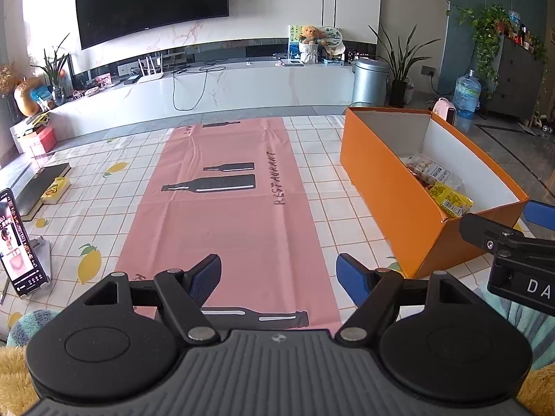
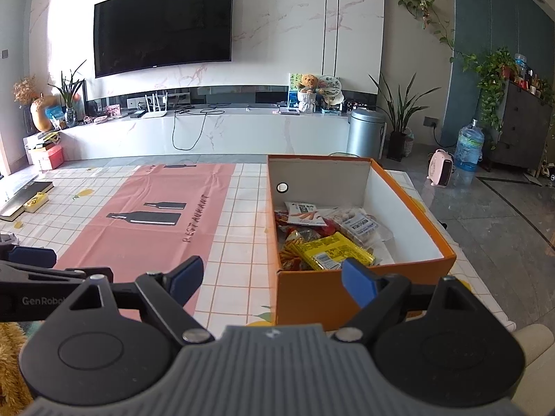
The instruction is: Organize snacks
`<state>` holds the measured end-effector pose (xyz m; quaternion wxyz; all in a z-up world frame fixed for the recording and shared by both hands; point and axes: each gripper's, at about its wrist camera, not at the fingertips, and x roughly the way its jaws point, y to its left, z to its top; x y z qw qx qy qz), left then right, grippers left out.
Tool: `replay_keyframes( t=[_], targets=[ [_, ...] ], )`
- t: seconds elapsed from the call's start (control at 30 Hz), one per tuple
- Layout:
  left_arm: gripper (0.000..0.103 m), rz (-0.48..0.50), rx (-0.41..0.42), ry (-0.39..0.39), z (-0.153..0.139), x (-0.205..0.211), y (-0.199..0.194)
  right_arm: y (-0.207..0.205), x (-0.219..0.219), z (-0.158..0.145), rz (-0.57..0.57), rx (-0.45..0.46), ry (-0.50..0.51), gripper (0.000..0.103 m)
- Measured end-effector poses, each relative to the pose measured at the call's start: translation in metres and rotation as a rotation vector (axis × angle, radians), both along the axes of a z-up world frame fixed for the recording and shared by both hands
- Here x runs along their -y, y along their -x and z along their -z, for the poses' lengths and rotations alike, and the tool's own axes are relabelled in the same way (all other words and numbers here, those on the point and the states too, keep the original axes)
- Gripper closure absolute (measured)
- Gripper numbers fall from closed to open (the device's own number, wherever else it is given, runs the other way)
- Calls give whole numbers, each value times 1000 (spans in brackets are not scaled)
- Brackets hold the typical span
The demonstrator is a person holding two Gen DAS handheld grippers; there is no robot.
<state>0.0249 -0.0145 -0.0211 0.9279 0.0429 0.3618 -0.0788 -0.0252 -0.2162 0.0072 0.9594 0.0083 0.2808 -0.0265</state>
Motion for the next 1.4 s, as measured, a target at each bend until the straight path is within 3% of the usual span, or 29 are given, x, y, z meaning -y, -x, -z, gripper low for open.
replay_keyframes(
  t=[1.4],
  targets=[
    [14,-25,0,0,-4,-6,3,7,-6,-5,-21,10,6,18]
  ],
)
